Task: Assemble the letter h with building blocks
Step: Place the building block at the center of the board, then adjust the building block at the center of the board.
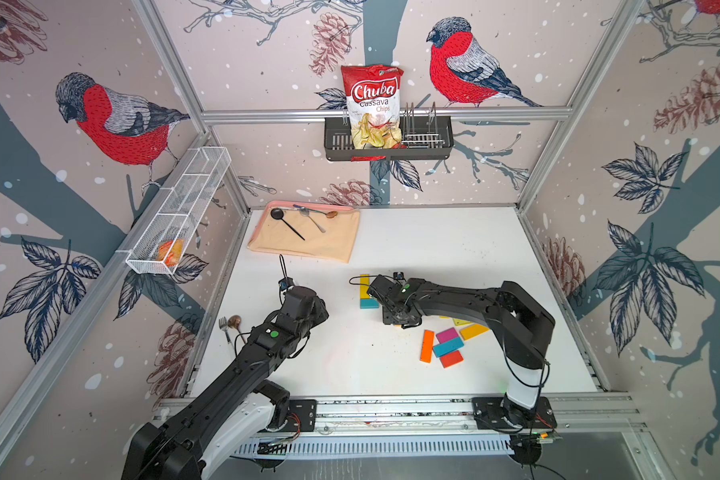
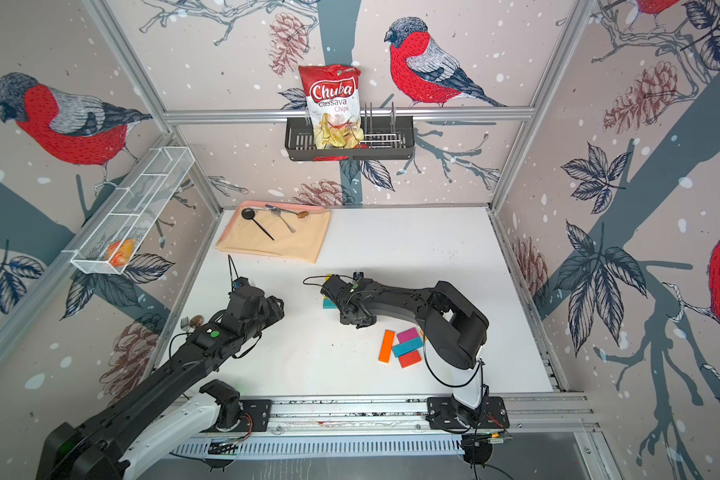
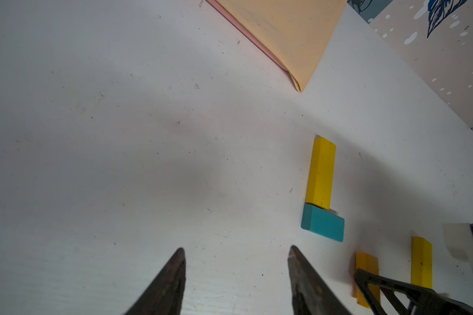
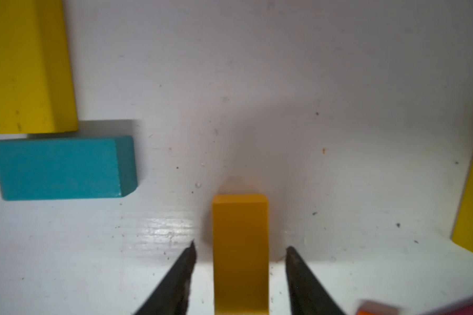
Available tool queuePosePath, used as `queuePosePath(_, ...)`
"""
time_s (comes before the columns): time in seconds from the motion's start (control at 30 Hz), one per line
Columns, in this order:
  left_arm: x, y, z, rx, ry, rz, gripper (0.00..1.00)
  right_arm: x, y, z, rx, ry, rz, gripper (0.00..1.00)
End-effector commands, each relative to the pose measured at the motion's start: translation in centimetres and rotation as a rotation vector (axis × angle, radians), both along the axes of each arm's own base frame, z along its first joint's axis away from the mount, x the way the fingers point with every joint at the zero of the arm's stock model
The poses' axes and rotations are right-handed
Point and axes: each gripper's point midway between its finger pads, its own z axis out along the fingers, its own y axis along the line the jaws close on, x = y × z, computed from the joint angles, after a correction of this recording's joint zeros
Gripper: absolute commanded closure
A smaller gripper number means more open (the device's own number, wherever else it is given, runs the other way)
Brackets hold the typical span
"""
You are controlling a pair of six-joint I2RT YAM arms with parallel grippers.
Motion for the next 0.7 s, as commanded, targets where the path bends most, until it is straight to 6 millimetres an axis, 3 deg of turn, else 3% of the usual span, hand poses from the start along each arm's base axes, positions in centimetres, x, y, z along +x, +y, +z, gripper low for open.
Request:
queuePosePath(0.0, 0.2, -0.2, 0.1, -0.026, -0.010, 0.006, 0.41, -0.8, 0.0, -0.3, -0.002, 0.012, 0.026, 0.26)
queuePosePath(0.2, 0.6, -0.4, 0.1, -0.022, -0.010, 0.004, 0.41, -2.7, -3.9, -1.1, -0.044, 0.026, -0.027, 0.24)
queuePosePath(0.37, 0.7, -0.3, 0.1, -0.014, -0.011, 0.003, 0.41, -1.4, -8.4, 0.0, -0.050, -0.010, -0.151, 0.25)
queuePosePath(0.53, 0.5, -0.1, 0.0, -0.004, -0.010, 0.006, 0.41, 0.0, -7.7, 2.5, -0.010, -0.058, -0.151, 0.24)
queuePosePath(0.67, 0.4, 0.1, 0.1, -0.002, -0.013, 0.011, 0.41, 0.1, -5.2, 2.8, 0.040, -0.070, -0.103, 0.19)
